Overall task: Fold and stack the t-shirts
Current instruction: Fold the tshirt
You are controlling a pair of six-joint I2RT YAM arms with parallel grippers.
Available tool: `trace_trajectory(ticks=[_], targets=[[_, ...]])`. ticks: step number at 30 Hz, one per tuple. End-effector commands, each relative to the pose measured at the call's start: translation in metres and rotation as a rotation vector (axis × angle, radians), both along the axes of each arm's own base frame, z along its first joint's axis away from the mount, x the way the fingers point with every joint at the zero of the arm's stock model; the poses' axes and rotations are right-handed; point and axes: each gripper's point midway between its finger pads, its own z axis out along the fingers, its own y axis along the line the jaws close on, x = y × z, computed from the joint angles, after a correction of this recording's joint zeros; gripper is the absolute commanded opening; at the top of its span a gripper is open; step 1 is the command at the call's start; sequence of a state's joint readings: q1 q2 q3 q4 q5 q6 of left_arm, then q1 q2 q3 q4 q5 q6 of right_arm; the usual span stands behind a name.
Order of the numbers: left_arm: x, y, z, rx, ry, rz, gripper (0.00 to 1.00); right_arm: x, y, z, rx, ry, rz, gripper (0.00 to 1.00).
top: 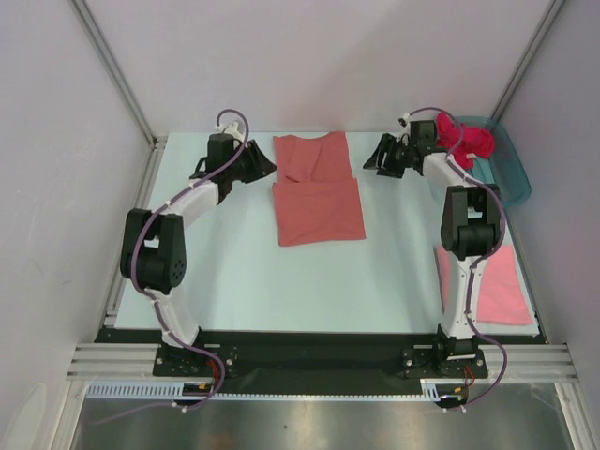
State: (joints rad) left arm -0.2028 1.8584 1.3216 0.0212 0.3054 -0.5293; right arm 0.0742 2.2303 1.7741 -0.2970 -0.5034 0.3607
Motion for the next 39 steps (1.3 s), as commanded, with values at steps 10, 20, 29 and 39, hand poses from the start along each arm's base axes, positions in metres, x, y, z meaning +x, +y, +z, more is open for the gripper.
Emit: trace_trajectory(ticks=[10, 20, 29, 39], targets=[[-0.011, -0.08, -0.04, -0.393, -0.012, -0.186, 0.4, -0.043, 0.104, 0.021, 0.428, -0.04, 0.243, 0.37], [0.023, -0.056, -0.096, -0.253, 0.069, -0.138, 0.39, -0.012, 0.066, -0.051, 0.518, 0.065, 0.131, 0.11], [0.013, -0.05, -0.042, -0.157, 0.04, -0.17, 0.49, -0.013, 0.03, -0.013, 0.406, 0.03, 0.083, 0.14], [-0.083, -0.073, -0.011, -0.116, -0.008, -0.198, 0.49, -0.087, 0.067, 0.049, 0.274, -0.02, 0.139, 0.32]])
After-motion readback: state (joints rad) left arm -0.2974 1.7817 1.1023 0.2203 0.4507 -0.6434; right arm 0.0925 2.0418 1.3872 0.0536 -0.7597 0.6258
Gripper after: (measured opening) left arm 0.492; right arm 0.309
